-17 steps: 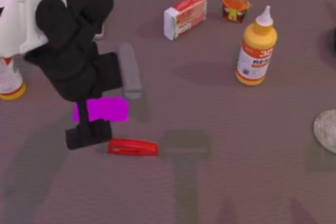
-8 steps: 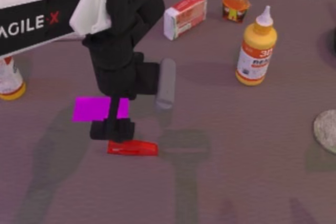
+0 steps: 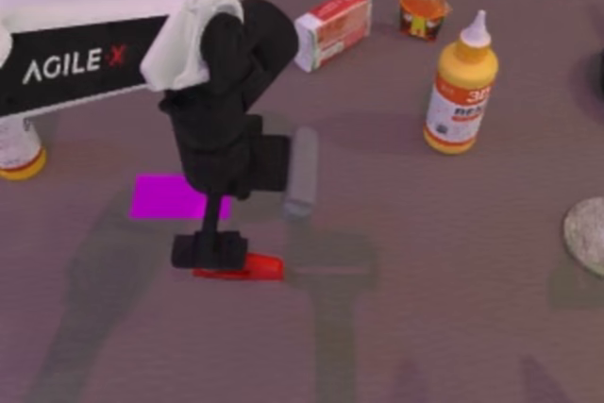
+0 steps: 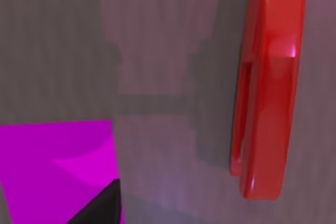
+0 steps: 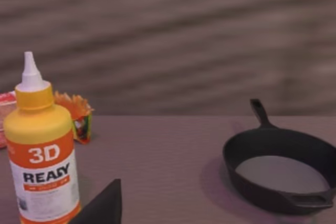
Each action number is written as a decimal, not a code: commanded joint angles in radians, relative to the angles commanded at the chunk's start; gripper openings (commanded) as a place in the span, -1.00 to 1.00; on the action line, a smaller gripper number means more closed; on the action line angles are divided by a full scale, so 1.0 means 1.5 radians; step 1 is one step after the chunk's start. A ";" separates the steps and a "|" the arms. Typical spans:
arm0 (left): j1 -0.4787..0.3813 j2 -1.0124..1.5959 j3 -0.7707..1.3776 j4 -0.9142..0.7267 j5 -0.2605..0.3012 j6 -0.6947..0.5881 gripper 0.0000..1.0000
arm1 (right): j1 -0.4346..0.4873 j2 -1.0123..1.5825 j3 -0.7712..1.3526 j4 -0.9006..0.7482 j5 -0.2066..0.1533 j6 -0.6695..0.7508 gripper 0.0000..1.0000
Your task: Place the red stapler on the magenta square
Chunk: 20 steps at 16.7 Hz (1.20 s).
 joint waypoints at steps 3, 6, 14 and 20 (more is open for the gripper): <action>0.001 0.036 -0.055 0.098 0.000 0.001 1.00 | 0.000 0.000 0.000 0.000 0.000 0.000 1.00; 0.000 0.062 -0.091 0.155 0.000 0.002 1.00 | 0.000 0.000 0.000 0.000 0.000 0.000 1.00; 0.000 0.065 -0.095 0.161 0.000 0.002 0.40 | 0.000 0.000 0.000 0.000 0.000 0.000 1.00; 0.000 0.065 -0.095 0.161 0.000 0.002 -0.51 | 0.000 0.000 0.000 0.000 0.000 0.000 1.00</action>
